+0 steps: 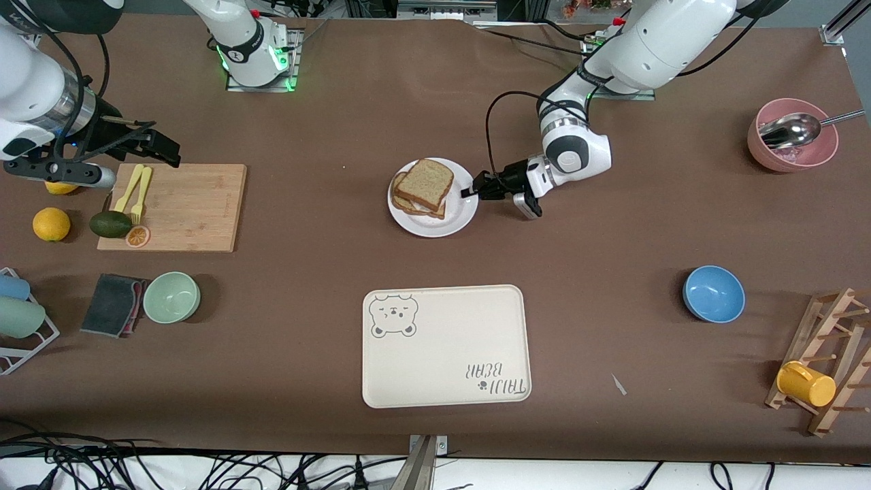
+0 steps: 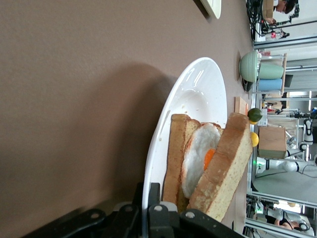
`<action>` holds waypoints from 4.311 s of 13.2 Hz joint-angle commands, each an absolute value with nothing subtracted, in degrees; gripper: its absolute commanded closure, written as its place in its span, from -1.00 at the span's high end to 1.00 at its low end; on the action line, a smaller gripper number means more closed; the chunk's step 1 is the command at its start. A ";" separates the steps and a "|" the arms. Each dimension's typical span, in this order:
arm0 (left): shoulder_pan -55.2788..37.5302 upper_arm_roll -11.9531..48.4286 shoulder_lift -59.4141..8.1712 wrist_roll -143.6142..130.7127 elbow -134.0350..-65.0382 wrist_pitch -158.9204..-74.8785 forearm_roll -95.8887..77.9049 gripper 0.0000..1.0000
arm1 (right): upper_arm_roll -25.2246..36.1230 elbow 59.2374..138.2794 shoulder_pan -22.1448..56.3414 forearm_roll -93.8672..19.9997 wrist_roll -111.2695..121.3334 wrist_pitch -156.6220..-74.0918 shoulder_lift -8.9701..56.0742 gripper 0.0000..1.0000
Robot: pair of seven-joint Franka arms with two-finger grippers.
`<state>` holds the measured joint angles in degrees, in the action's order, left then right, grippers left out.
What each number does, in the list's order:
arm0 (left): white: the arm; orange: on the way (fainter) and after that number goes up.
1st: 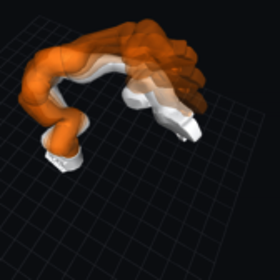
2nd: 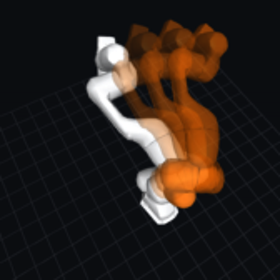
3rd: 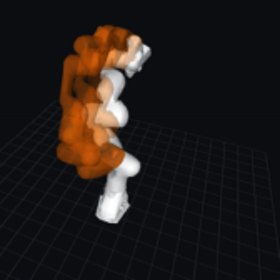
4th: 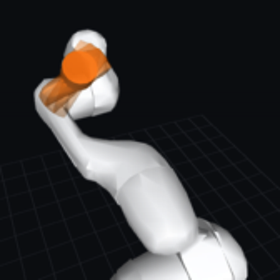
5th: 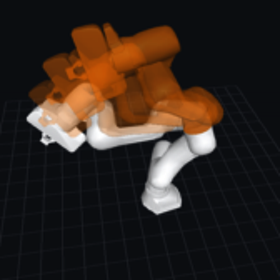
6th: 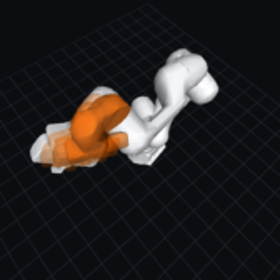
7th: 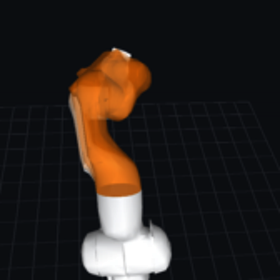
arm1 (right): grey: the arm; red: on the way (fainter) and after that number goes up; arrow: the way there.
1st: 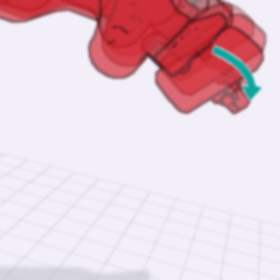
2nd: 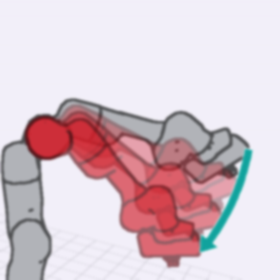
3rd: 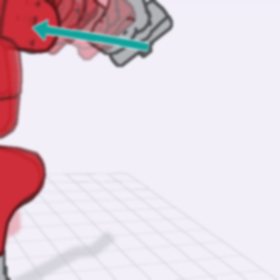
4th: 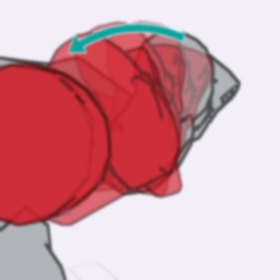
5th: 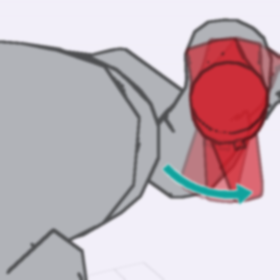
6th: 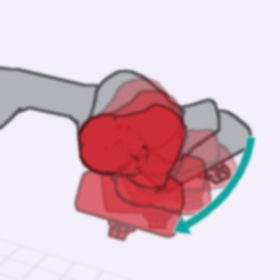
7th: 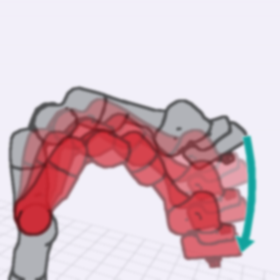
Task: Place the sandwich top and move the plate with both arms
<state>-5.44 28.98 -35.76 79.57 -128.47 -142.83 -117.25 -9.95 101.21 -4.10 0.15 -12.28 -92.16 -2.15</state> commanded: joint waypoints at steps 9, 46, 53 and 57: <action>-4.75 28.74 -35.07 57.42 -119.55 -146.60 -105.32 -1.00 | -10.37 100.11 -4.57 0.62 -11.07 -91.14 -2.11 1.00; -12.48 11.00 -57.23 14.34 -74.53 -147.40 -73.83 0.99 | -8.53 100.63 -4.75 0.62 -8.70 -92.11 -2.11 1.00; -9.15 8.09 -50.90 -5.26 -74.45 -137.40 -57.51 0.99 | -6.86 100.72 -4.75 -0.09 -5.80 -91.94 -3.07 1.00; -6.42 7.82 -45.89 -9.30 -75.85 -131.85 -49.41 1.00 | -3.96 100.02 -4.75 -0.53 -6.67 -95.62 -2.73 1.00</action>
